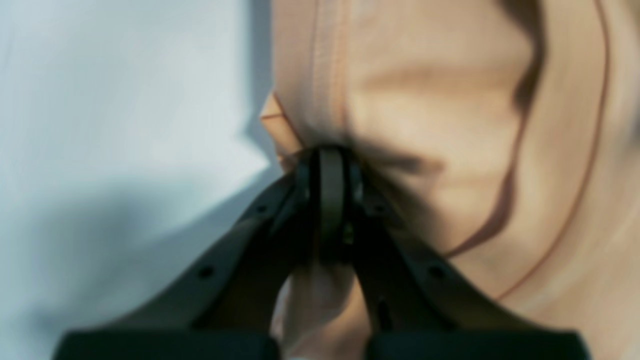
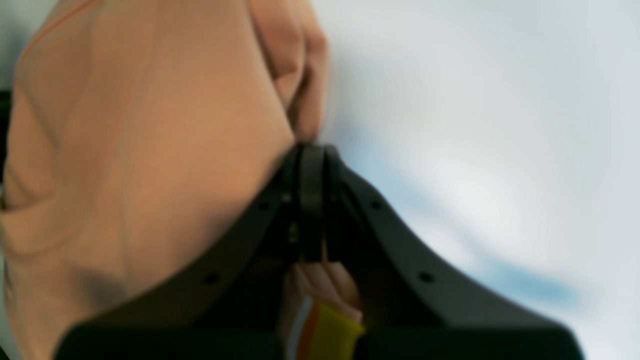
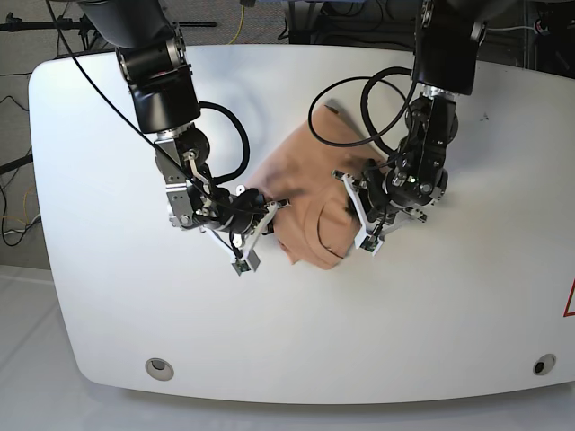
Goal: Fold the T-shirt properly
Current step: 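Grip opposite edges of the folded shirt with both grippers and shift it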
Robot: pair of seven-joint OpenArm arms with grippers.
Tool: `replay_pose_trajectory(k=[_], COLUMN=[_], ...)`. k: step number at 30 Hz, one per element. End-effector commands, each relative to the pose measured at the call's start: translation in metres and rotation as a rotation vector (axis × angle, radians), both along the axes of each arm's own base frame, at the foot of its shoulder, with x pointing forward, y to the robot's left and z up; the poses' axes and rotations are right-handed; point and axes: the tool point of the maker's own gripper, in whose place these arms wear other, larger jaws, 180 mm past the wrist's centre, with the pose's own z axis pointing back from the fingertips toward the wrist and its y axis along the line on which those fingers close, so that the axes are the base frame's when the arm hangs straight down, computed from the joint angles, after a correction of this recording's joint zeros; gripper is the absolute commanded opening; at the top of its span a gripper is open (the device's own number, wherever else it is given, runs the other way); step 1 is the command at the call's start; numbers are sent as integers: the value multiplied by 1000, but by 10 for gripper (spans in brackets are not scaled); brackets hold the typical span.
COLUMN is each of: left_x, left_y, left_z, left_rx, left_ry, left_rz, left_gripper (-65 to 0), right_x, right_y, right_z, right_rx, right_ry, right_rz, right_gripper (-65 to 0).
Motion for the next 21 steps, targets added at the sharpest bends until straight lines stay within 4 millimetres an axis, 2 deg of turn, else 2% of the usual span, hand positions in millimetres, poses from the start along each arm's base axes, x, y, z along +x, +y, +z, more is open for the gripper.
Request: replay_pose_trajectory(k=[1, 5, 11, 17, 21], left_x=[-5, 7, 20, 26, 29], left_y=[-13, -23, -37, -48, -59], left_z=[-12, -9, -4, -3, 1], left_rx=[-2, -18, -54, -37, -30], left_ry=[63, 65, 37, 19, -10], left_rz=[-17, -19, -21, -70, -112], left_gripper=[-650, -650, -650, -650, -650], right_x=[-4, -19, -43, -58, -62], right_y=[-12, -28, -35, -45, -66], right_z=[-2, -11, -23, -24, -21], right_rx=[-30, -42, -55, -67, -66], right_ry=[12, 29, 54, 49, 38], right_rz=[-18, -42, -39, -41, -101], right_gripper=[-645, -645, -645, -645, -645])
